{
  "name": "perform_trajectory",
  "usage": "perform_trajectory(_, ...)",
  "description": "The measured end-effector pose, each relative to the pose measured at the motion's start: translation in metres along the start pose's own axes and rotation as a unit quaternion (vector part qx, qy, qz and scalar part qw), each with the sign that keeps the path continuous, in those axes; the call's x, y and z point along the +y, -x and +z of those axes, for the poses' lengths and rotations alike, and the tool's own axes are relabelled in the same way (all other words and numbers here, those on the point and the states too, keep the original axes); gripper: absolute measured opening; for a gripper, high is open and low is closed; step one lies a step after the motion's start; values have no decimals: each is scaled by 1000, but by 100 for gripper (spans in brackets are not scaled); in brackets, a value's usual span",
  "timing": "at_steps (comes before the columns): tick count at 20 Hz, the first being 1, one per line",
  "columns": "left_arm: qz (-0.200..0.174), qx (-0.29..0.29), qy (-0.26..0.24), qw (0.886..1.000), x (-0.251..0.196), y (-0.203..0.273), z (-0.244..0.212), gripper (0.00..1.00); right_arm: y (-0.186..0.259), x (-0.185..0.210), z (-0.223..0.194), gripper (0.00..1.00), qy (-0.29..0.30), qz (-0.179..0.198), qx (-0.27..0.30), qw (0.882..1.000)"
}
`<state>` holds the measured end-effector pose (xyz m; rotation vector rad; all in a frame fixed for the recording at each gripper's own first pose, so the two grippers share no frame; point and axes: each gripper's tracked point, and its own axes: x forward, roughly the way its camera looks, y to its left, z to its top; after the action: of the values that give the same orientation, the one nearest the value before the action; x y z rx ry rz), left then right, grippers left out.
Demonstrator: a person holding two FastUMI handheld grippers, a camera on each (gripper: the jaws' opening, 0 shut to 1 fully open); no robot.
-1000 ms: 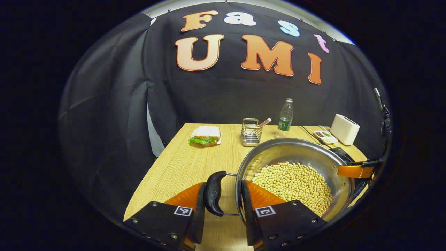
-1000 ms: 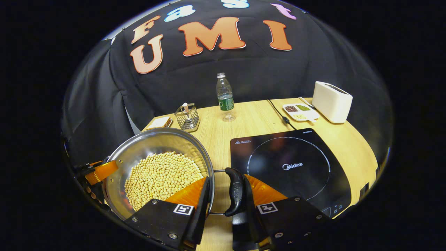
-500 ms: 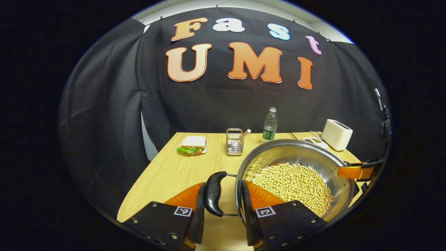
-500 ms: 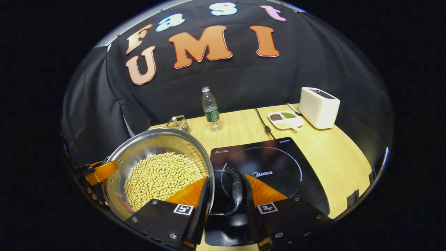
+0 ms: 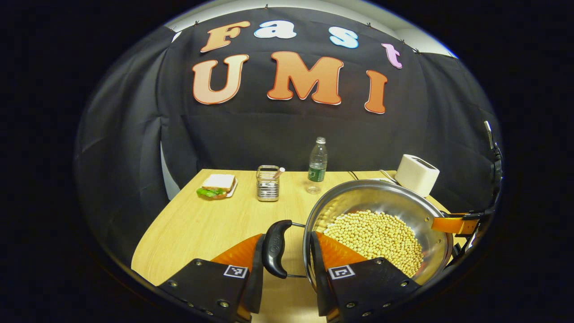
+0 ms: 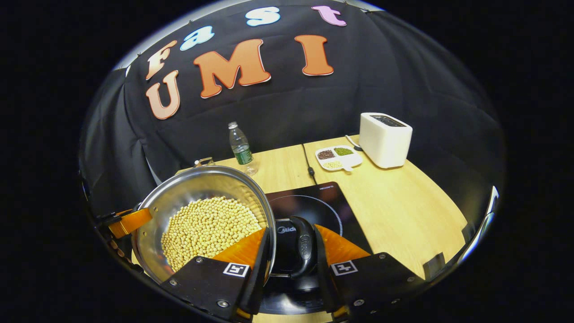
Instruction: First push the handle of the pot to place it horizontally, then grasp the pot with both hands and set it on the induction cooktop.
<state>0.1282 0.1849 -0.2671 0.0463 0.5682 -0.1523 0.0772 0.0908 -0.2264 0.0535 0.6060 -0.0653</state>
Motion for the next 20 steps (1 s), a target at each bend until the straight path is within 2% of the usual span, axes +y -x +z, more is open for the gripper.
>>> perform_trajectory(12,-32,29,-4,999,1,-19,1,50,-5,-86,-1,52,-24,-25,13,999)
perform_trajectory(17,-40,46,8,998,7,-20,-1,48,-14,-108,-4,52,-32,-30,19,999)
perform_trajectory(20,-40,60,15,997,12,-21,0,50,-21,-116,-6,52,-27,-35,23,999)
